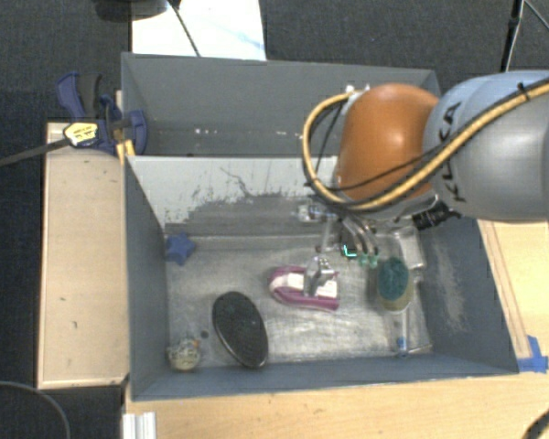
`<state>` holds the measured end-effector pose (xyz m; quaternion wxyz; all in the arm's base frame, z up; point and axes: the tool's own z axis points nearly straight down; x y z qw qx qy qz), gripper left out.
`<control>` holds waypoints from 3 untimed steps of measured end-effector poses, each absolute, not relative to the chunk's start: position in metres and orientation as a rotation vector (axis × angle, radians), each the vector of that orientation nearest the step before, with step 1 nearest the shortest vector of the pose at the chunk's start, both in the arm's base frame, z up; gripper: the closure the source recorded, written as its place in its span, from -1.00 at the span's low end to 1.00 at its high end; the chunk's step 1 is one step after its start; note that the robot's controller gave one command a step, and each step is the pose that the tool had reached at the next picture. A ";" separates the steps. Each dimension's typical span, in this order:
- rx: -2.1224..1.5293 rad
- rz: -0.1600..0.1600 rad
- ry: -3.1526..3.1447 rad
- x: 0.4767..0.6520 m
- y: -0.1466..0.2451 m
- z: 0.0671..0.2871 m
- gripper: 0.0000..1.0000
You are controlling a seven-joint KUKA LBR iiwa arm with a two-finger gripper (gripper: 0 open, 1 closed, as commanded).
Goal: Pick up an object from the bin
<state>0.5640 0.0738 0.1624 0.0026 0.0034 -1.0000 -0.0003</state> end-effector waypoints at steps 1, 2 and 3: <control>-0.060 -0.002 -3.143 0.551 0.038 0.069 -1.00; -0.083 -0.002 -3.140 0.532 0.050 0.102 -1.00; -0.234 -0.001 -3.127 0.524 0.046 0.106 -1.00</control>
Offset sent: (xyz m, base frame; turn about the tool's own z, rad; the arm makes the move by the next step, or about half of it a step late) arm -0.0137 -0.0351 -0.0924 0.0393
